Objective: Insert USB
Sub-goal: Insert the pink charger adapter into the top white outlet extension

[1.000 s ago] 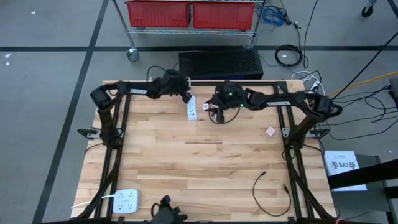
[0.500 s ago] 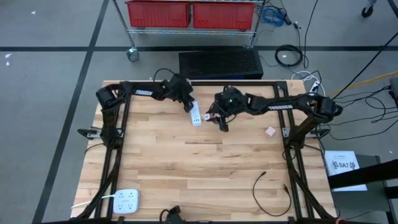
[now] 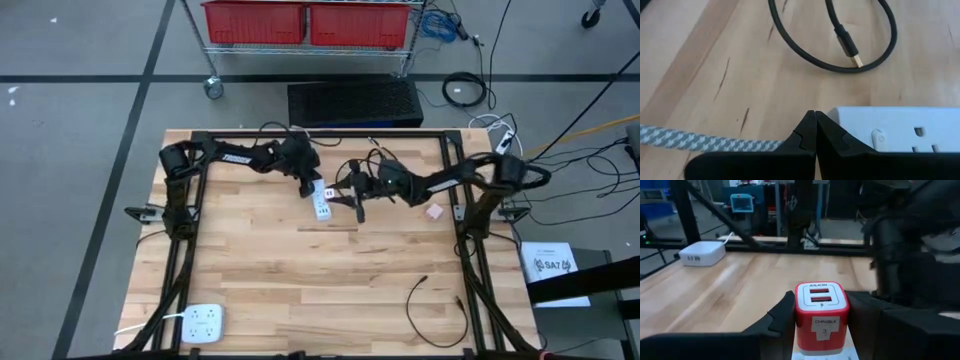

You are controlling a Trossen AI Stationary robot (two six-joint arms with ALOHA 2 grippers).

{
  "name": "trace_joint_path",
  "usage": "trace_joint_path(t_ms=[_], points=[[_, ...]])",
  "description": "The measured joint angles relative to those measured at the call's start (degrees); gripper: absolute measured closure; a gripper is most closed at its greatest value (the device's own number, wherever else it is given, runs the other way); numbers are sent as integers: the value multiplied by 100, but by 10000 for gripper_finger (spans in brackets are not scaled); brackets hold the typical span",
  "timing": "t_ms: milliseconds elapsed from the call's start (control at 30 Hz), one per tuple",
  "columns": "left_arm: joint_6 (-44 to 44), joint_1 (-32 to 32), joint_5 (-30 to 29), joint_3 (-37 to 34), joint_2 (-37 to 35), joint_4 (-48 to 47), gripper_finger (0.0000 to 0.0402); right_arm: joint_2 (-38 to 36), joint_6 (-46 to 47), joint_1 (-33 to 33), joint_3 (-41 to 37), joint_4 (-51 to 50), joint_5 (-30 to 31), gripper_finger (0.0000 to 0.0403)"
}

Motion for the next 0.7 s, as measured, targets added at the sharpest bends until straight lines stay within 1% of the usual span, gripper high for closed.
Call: trace_joint_path(t_ms=[167,300,467,700], points=[[0,-32,4,-2,0,-5,400,802,208,5,104,737,-28,285],[0,-32,4,-4,0,-4,400,1250,322,6,210,1200,-106,285],[43,-30,20,-4,0,-9,400,1560,332,0,358,1268,-222,285],[57,-32,24,-4,0,-10,400,1654,340,-15,424,1314,-322,285]])
